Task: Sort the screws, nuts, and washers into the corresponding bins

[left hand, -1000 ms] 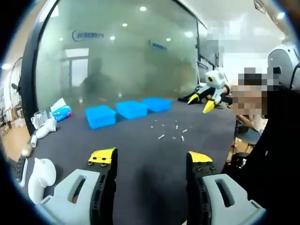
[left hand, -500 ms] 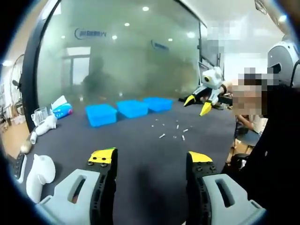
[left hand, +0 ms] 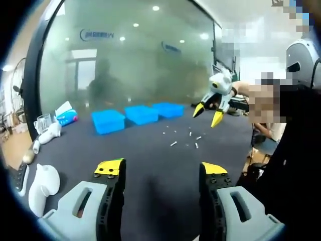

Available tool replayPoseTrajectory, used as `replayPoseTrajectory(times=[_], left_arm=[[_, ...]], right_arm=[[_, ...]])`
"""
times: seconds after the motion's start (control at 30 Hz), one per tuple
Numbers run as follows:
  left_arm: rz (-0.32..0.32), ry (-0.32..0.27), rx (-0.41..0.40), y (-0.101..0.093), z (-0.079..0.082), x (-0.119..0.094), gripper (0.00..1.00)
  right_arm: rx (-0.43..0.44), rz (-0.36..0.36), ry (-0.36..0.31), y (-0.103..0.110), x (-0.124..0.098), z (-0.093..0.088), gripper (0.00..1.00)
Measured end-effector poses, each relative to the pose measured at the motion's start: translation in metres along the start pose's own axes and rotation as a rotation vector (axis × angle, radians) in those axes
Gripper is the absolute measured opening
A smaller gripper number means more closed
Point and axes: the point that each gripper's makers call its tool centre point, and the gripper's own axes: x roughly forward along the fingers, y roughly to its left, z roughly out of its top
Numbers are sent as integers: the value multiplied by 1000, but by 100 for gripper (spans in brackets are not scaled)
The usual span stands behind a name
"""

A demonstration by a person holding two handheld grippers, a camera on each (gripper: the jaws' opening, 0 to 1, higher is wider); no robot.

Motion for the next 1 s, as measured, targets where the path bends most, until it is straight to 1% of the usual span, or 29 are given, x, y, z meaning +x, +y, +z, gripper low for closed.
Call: replayPoseTrajectory(times=[0.03,0.2,0.3,0.37,0.5,0.6,0.7,0.9,1.0], left_arm=[[-1,0,-1,0,0,0,57],[-6,4,-8,-2,-4,0,57],[-7,9,-10,-2,-6,0,57],[-6,7,-14,-2,-6,-1,57],[-6,11,-17,-3,-8,0,57],[-7,12,-22,-3,-10,0,57],[-7,12,-26,-3,-11,-1,57],[-1,14,-37,-1,-15,-2,57],[0,15,-40,0,-16,-2,57]], right_arm=[[-11,-1,13,-2,3,0,43],[-10,21,42,-7,15,2,39],[-53,28,74,-11,23,1,35],[-64,37,83,-13,27,1,34],[-79,65,105,-12,34,0,33],[-103,90,143,-9,39,-5,31],[-110,101,166,-9,43,-7,30],[-99,112,167,-11,47,-7,26],[-94,123,174,-10,50,-10,25]])
